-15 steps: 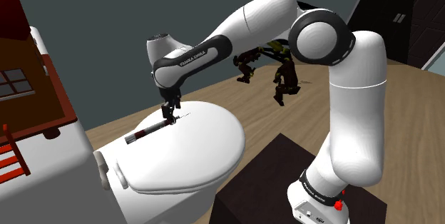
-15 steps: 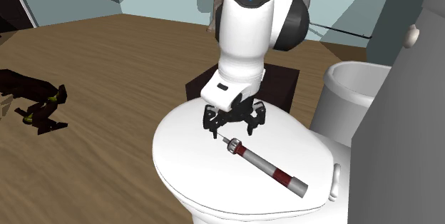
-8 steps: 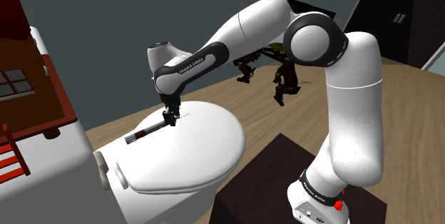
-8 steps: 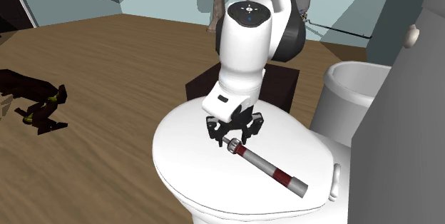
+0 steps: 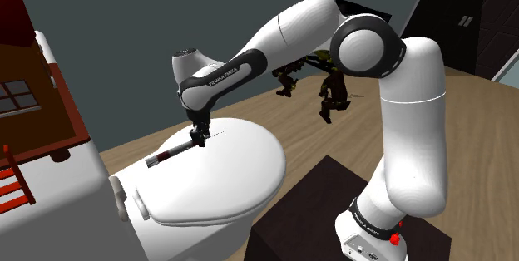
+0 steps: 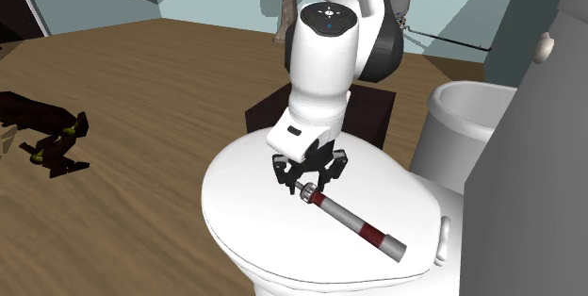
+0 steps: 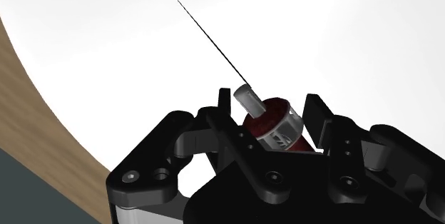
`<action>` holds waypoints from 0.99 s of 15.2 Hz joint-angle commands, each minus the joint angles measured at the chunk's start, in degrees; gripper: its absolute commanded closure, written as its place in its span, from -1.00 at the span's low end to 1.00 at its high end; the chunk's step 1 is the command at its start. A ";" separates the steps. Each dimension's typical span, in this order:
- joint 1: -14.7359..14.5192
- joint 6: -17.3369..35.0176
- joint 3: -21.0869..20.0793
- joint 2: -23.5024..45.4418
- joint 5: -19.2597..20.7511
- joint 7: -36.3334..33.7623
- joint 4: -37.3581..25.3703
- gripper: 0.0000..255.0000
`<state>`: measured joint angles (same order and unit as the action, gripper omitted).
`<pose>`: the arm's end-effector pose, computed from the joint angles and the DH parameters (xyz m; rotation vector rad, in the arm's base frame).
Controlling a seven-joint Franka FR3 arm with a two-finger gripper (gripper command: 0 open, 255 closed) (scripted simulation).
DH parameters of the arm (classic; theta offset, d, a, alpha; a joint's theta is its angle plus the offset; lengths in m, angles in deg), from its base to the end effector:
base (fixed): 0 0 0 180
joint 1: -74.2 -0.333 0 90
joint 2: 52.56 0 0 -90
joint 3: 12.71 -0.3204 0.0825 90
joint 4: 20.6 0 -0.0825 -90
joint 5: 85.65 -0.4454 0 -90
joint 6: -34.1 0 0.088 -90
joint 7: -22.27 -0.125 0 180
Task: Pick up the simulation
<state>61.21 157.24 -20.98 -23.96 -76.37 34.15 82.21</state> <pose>0.6424 0.2365 0.2089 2.8976 0.9986 -0.2015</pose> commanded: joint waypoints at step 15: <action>0.30 -8.51 -0.65 -5.63 -1.36 1.21 -2.99 1.00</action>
<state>61.47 149.27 -21.61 -29.20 -77.65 35.26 79.36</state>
